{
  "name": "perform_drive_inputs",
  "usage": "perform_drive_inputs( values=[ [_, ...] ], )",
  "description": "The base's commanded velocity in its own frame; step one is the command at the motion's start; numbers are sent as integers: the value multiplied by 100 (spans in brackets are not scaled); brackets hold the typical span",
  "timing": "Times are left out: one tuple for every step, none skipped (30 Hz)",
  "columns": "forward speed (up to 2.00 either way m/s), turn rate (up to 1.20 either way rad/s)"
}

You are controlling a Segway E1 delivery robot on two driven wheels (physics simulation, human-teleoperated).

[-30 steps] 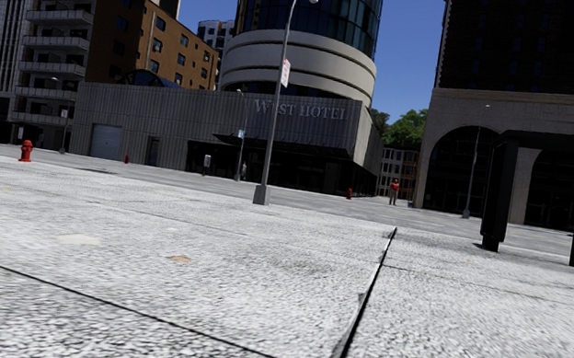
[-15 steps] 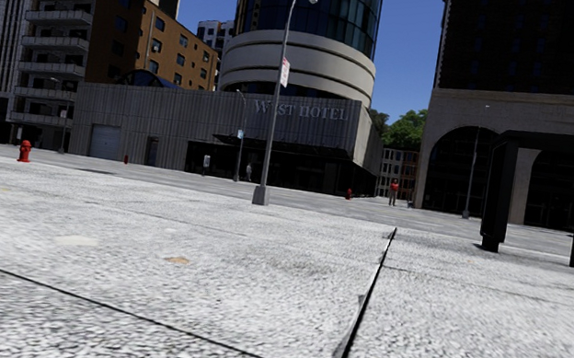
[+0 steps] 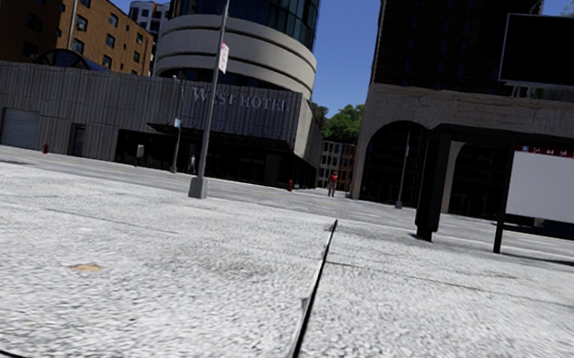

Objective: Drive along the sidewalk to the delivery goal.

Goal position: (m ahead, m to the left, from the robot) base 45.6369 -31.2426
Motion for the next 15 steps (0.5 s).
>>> perform_drive_inputs(
  values=[
    [84, -59],
    [92, -59],
    [96, -59],
    [96, -59],
    [97, -59],
    [98, -59],
    [98, -59],
    [98, -59],
    [98, -59],
    [99, -59],
    [99, -59],
    [99, -59],
    [99, -59],
    [99, -59],
    [100, -59]
  ],
)
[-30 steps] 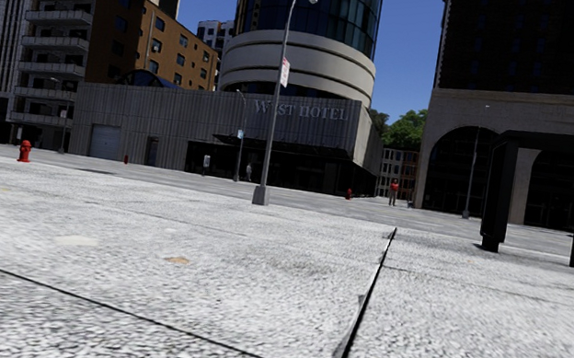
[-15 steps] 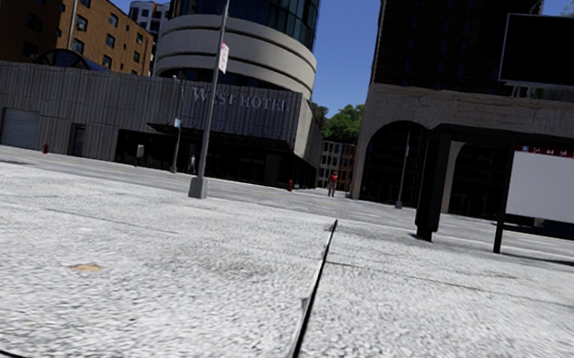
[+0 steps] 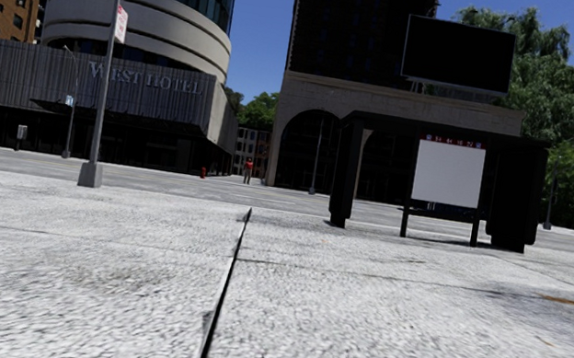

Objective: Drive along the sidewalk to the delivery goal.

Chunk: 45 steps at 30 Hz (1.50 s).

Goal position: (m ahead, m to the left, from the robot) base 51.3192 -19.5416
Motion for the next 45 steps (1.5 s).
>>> perform_drive_inputs(
  values=[
    [101, -59],
    [101, -59],
    [101, -59],
    [102, -59],
    [109, -59],
    [115, -59],
    [115, -59],
    [117, -59],
    [118, -59],
    [118, -59],
    [118, -59],
    [119, -59],
    [121, -59],
    [122, -59],
    [122, -59],
    [123, -59],
    [125, -59],
    [126, -59],
    [127, -59],
    [127, -59],
    [128, -59],
    [128, -59],
    [128, -59],
    [128, -59],
    [128, -59],
    [129, -59],
    [129, -59],
    [130, -59],
    [130, -59],
    [130, -59],
    [130, -59],
    [134, -59],
    [134, -59],
    [134, -57],
    [134, -56],
    [134, -56],
    [134, -55],
    [134, -52],
    [134, -52],
    [134, -38],
    [134, -34],
    [134, -33],
    [134, -33],
    [134, -33],
    [134, -32]
  ],
)
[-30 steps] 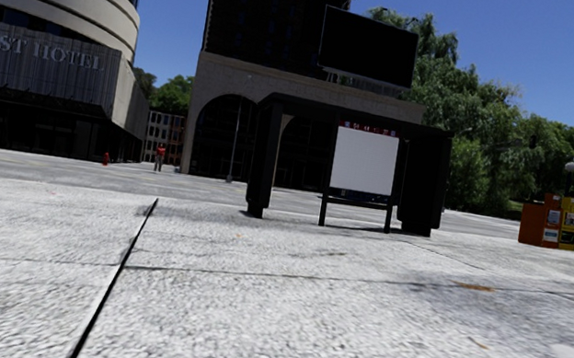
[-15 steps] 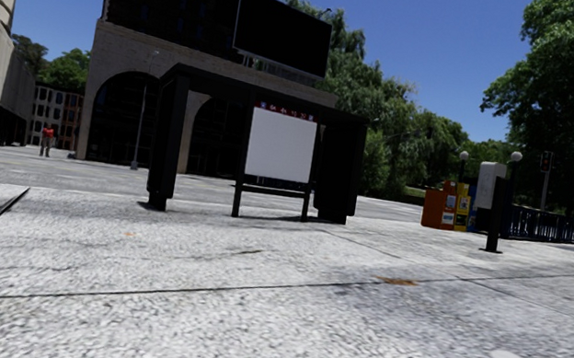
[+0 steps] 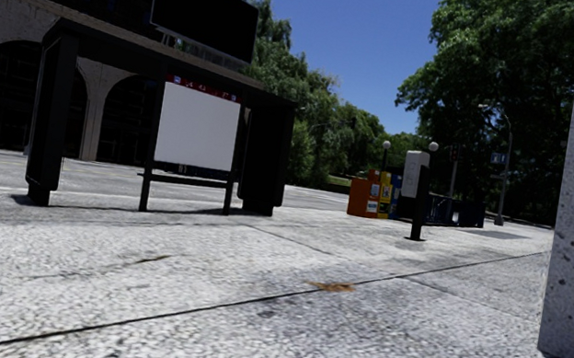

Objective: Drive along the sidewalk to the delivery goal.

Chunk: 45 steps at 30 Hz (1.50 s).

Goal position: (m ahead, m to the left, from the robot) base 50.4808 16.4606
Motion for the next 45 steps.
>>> perform_drive_inputs(
  values=[
    [134, -32],
    [134, -32],
    [134, -32],
    [134, -32],
    [134, -32],
    [134, -31],
    [134, -31],
    [134, -31],
    [134, -31],
    [134, -31],
    [134, -34],
    [134, -34],
    [134, -42],
    [134, -46],
    [134, -47],
    [134, -47],
    [134, -47],
    [134, -47],
    [134, -47],
    [134, -47],
    [134, -47],
    [134, -47],
    [134, -47],
    [134, -47],
    [134, -47],
    [135, -47],
    [135, -47],
    [135, -47],
    [135, -47],
    [135, -47],
    [135, -47],
    [135, -47],
    [135, -47],
    [135, -47],
    [135, -47],
    [135, -47],
    [135, -47],
    [135, -47],
    [135, -47],
    [135, -47],
    [135, -47],
    [135, -47],
    [135, -47],
    [140, -47],
    [200, -47]
  ],
)
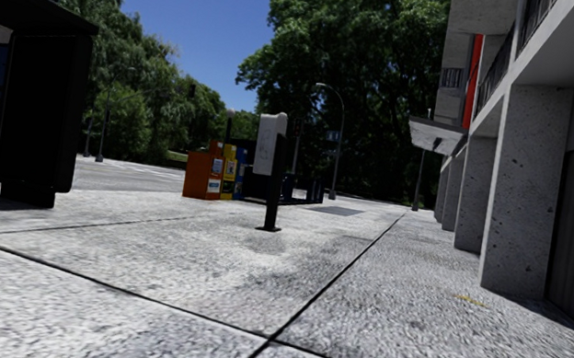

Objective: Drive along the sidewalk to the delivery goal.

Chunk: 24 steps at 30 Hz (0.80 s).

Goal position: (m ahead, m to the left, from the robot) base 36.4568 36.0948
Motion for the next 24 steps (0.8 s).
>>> perform_drive_inputs(
  values=[
    [200, -47],
    [200, -47],
    [200, -47],
    [200, -47],
    [200, -47],
    [200, -47],
    [200, -47],
    [200, -47],
    [200, -47],
    [200, -47],
    [200, -47],
    [200, -46],
    [200, -43],
    [200, -43],
    [200, -25],
    [200, 0],
    [200, 0],
    [200, 0],
    [200, 0],
    [200, 0],
    [200, 0],
    [200, 0],
    [200, 0],
    [200, 0]
  ],
)
